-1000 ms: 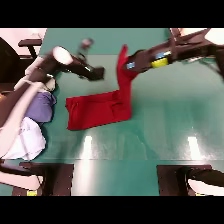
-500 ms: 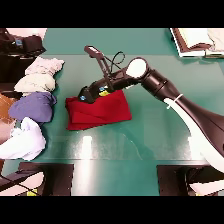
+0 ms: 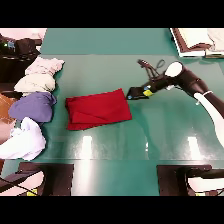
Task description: Fold the shirts.
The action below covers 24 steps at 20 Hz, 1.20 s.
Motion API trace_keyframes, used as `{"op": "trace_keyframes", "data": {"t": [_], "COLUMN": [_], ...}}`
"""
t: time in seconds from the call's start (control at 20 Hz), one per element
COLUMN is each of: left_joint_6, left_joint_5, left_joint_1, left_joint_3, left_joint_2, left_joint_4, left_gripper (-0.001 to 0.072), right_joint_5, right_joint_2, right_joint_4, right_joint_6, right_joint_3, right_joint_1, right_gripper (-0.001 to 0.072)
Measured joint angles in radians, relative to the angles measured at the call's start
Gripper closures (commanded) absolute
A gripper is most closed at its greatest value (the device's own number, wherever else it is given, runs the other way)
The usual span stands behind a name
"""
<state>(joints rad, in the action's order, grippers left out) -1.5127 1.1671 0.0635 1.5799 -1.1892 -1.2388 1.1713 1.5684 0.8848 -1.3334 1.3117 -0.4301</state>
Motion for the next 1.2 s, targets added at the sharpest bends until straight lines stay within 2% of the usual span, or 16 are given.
{"op": "trace_keyframes", "data": {"t": [0.2, 0.35, 0.4, 0.45, 0.5, 0.6, 0.65, 0.75, 0.9, 1.2], "left_joint_6": [0.002, 0.002, 0.002, 0.002, 0.002, 0.002, 0.002, 0.002, 0.002, 0.002], "left_joint_5": [-0.008, -0.011, -0.012, -0.013, -0.013, -0.013, -0.014, -0.014, -0.014, -0.031], "left_joint_1": [0.0, 0.001, 0.001, 0.001, 0.001, -0.001, -0.006, -0.032, -0.104, -0.246], "left_joint_3": [0.0, 0.0, 0.0, 0.0, 0.0, 0.0, 0.0, -0.001, -0.001, -0.002], "left_joint_2": [0.0, 0.0, 0.0, 0.0, 0.0, 0.0, 0.0, -0.001, -0.003, -0.005], "left_joint_4": [0.02, 0.029, 0.033, 0.035, 0.038, 0.042, 0.042, 0.042, 0.042, 0.042], "left_gripper": [0.0685, 0.0685, 0.0685, 0.0685, 0.0685, 0.0686, 0.0686, 0.0686, 0.0686, 0.0686], "right_joint_5": [0.004, 0.008, 0.011, 0.012, 0.015, 0.014, 0.013, 0.01, 0.011, 0.069], "right_joint_2": [0.083, 0.182, 0.213, 0.248, 0.279, 0.333, 0.354, 0.373, 0.347, 0.148], "right_joint_4": [-0.092, -0.162, -0.18, -0.196, -0.201, -0.195, -0.185, -0.156, -0.042, 0.241], "right_joint_6": [0.007, 0.023, 0.026, 0.028, 0.029, 0.032, 0.032, 0.033, -0.021, -0.148], "right_joint_3": [-0.047, 0.01, 0.04, 0.075, 0.109, 0.18, 0.216, 0.285, 0.359, 0.401], "right_joint_1": [0.066, 0.036, 0.016, -0.011, -0.035, -0.087, -0.109, -0.131, -0.108, 0.167], "right_gripper": [0.0116, 0.0116, 0.0171, 0.0273, 0.0343, 0.0606, 0.0694, 0.0695, 0.0695, 0.0695]}}
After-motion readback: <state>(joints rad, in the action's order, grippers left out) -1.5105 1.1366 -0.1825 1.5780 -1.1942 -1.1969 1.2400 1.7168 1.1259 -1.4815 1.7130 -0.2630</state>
